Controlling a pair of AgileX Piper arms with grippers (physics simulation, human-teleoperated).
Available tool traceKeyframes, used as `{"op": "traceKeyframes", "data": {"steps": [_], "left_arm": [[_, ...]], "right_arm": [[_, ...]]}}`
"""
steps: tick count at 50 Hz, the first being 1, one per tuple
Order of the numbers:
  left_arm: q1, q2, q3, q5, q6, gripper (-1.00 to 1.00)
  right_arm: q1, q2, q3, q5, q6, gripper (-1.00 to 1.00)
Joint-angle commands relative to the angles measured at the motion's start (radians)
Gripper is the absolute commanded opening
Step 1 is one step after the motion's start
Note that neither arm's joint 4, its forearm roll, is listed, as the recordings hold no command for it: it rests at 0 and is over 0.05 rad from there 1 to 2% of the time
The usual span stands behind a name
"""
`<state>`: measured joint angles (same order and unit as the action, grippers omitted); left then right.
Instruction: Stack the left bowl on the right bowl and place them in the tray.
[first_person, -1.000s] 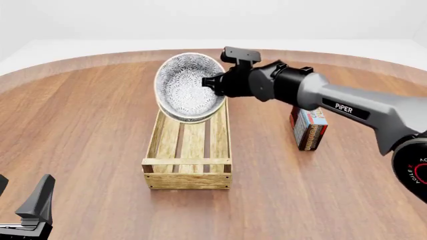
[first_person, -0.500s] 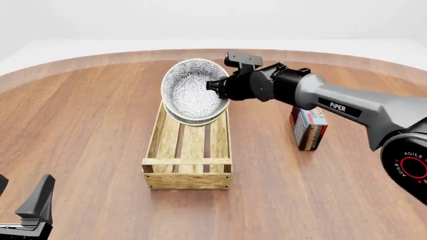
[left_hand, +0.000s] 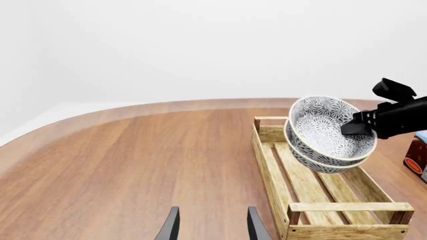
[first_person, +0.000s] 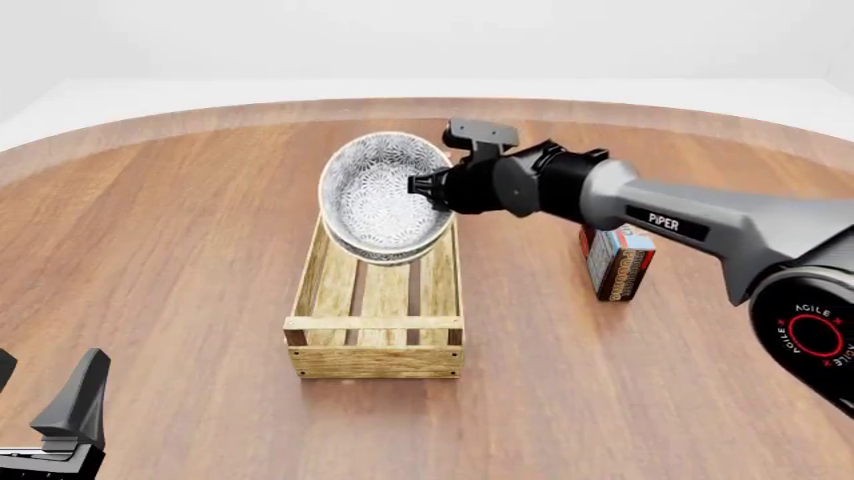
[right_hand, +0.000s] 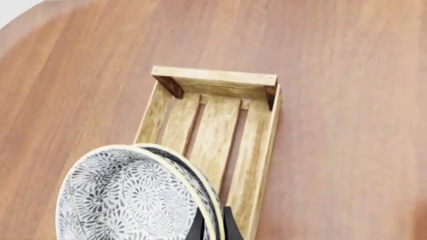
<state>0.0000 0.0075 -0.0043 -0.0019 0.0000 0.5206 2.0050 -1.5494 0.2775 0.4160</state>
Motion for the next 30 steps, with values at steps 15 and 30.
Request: {"op": "traceKeyframes", "data": {"steps": [15, 30], "left_arm": [[0.0, 0.0, 0.0, 0.0, 0.0, 1.0], [0.0, 0.0, 0.0, 0.0, 0.0, 1.0]], "right_arm": [[0.005, 0.015, -0.005, -0.016, -0.002, -1.0], [0.006, 0.034, -0.011, -0.02, -0.007, -1.0]]}}
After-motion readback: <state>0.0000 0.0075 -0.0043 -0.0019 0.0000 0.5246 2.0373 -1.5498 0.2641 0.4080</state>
